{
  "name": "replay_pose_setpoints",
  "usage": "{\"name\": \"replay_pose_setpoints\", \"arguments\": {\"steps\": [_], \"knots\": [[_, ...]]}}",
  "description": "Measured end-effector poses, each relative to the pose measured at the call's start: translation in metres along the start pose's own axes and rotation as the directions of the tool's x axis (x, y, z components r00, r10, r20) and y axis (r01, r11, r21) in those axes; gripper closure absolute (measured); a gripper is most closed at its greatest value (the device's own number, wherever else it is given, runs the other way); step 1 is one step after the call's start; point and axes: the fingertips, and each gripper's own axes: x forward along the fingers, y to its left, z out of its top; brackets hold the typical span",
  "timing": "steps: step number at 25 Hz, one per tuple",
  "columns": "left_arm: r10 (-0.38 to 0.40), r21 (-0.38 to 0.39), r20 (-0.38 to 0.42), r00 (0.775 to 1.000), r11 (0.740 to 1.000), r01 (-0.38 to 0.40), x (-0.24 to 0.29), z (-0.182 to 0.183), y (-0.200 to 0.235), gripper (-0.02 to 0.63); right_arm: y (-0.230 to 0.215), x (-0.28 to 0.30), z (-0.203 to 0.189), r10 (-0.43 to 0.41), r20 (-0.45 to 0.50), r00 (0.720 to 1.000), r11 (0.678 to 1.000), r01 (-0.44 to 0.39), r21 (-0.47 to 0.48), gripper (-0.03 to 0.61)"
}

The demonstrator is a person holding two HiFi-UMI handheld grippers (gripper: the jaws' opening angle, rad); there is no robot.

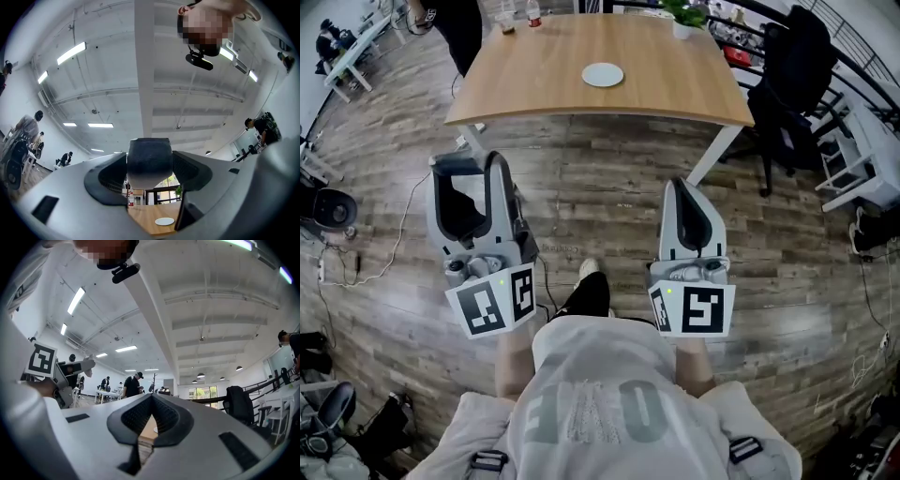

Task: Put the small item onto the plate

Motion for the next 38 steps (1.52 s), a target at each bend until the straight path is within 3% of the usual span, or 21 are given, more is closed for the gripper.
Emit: {"name": "replay_pose_setpoints", "arguments": {"steps": [4, 10, 17, 24, 28, 32, 38], "knots": [[0.008, -0.011, 0.003, 1.0, 1.0, -0.008, 0.009, -0.029, 0.002, 0.305, -0.003, 0.011, -0.019, 0.029, -0.004, 1.0, 0.999, -0.029, -0.036, 0.561], [0.02, -0.011, 0.087, 0.996, 1.0, -0.019, 0.051, -0.086, 0.007, 0.305, -0.026, 0.079, -0.078, 0.036, -0.002, 0.999, 0.998, -0.036, -0.055, 0.561], [0.048, -0.009, 0.095, 0.994, 0.999, -0.047, 0.141, -0.154, 0.027, 0.305, -0.04, 0.197, -0.12, 0.09, -0.01, 0.996, 0.993, -0.091, -0.069, 0.561], [0.016, -0.006, 0.183, 0.983, 1.0, -0.015, 0.263, -0.21, 0.046, 0.305, -0.074, 0.327, -0.152, 0.033, 0.043, 0.999, 0.998, -0.031, -0.063, 0.561], [-0.01, 0.005, 0.228, 0.974, 1.0, 0.009, 0.351, -0.228, 0.041, 0.305, -0.107, 0.405, -0.152, -0.006, -0.006, 1.0, 0.998, 0.006, -0.067, 0.561], [-0.053, 0.05, 0.215, 0.975, 0.998, 0.043, 0.44, -0.227, 0.033, 0.305, -0.138, 0.478, -0.13, -0.022, -0.054, 0.998, 0.998, 0.019, -0.062, 0.561], [-0.065, 0.0, 0.235, 0.97, 0.998, 0.067, 0.528, -0.238, 0.029, 0.305, -0.171, 0.568, -0.108, -0.039, -0.029, 0.999, 0.998, 0.038, -0.052, 0.561]]}}
